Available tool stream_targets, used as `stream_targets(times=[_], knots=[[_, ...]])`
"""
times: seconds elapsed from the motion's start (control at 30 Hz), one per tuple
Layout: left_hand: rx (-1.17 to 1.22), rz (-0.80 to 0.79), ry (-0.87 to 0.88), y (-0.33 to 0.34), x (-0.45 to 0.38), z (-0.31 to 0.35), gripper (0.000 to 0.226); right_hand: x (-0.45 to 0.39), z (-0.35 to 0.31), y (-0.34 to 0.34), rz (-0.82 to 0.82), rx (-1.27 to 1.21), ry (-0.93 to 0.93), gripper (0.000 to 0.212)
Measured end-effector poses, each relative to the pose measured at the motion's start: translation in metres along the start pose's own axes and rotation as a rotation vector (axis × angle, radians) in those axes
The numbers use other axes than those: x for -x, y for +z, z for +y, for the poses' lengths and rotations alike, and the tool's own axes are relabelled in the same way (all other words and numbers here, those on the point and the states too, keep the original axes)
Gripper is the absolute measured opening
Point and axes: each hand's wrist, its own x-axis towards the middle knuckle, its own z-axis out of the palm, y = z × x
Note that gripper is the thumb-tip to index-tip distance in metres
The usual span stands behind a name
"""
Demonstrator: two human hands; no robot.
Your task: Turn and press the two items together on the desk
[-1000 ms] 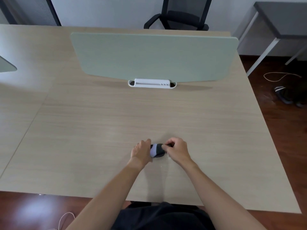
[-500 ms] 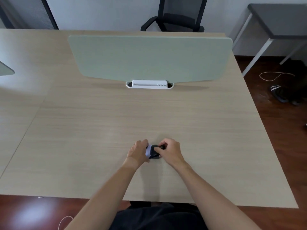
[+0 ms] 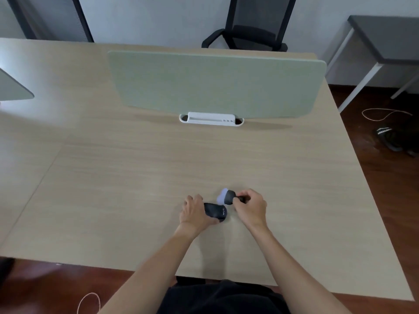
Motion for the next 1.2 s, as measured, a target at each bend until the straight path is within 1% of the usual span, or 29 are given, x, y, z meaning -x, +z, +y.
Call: stream_targets(times=[0.03,0.07,0.13,0.23,0.3,0.37,0.47,0.53,0.6,0.67,0.7,0.77,0.83,0.93,1.0,1.07,1.13,1.2], knots=[[0.046,0.022,-0.036,0.003,0.003,0.002,0.083,0.004,-0.001,0.006,-0.045,-0.035,0.022,0.011],[0.072,0.032,-0.052,0.006,0.004,0.004,0.083,0.007,-0.001,0.012,-0.091,-0.043,0.037,0.011],[0.088,0.024,-0.043,0.01,0.005,0.005,0.075,0.009,0.005,0.017,-0.131,0.022,0.029,0.009],[0.1,0.007,-0.018,0.009,0.002,0.004,0.067,0.006,0.017,0.009,-0.054,0.118,0.011,0.01],[0.085,-0.016,0.009,0.007,-0.001,0.004,0.066,0.001,0.022,-0.001,-0.014,0.16,0.002,0.01],[0.052,-0.032,0.058,0.004,-0.005,0.003,0.068,-0.002,0.021,-0.008,0.0,0.15,0.009,0.008],[0.032,-0.026,0.084,0.005,-0.007,0.005,0.073,-0.001,0.01,-0.008,-0.008,0.051,0.044,0.005],[0.036,0.006,0.069,0.009,-0.005,0.01,0.081,0.001,0.004,-0.002,-0.065,0.012,0.067,0.009],[0.03,0.023,0.05,0.015,-0.001,0.013,0.094,0.003,0.004,0.003,-0.155,0.051,0.09,0.011],[-0.009,0.035,0.05,0.02,0.0,0.014,0.092,0.003,0.01,0.005,-0.2,0.143,0.097,0.011],[-0.024,0.044,0.054,0.02,-0.001,0.013,0.089,0.002,0.013,0.003,-0.185,0.189,0.095,0.011],[-0.014,0.043,0.059,0.019,-0.003,0.009,0.092,-0.003,0.017,-0.003,-0.131,0.249,0.079,0.012],[-0.013,0.024,0.068,0.015,-0.005,0.005,0.097,-0.007,0.015,-0.007,-0.093,0.238,0.082,0.013],[-0.024,0.004,0.073,0.011,-0.006,0.002,0.096,-0.008,0.002,-0.003,-0.072,0.118,0.071,0.011],[0.007,0.033,0.066,0.013,-0.005,0.003,0.094,-0.005,-0.005,0.006,-0.106,0.071,0.038,0.012],[0.074,0.073,0.055,0.016,-0.003,0.005,0.093,-0.001,-0.008,0.015,-0.175,0.081,0.022,0.011],[0.102,0.086,0.062,0.017,-0.006,0.005,0.094,0.001,-0.003,0.018,-0.218,0.145,0.005,0.007],[0.103,0.057,0.064,0.015,-0.011,0.003,0.101,-0.004,0.003,0.015,-0.224,0.221,0.002,0.006]])
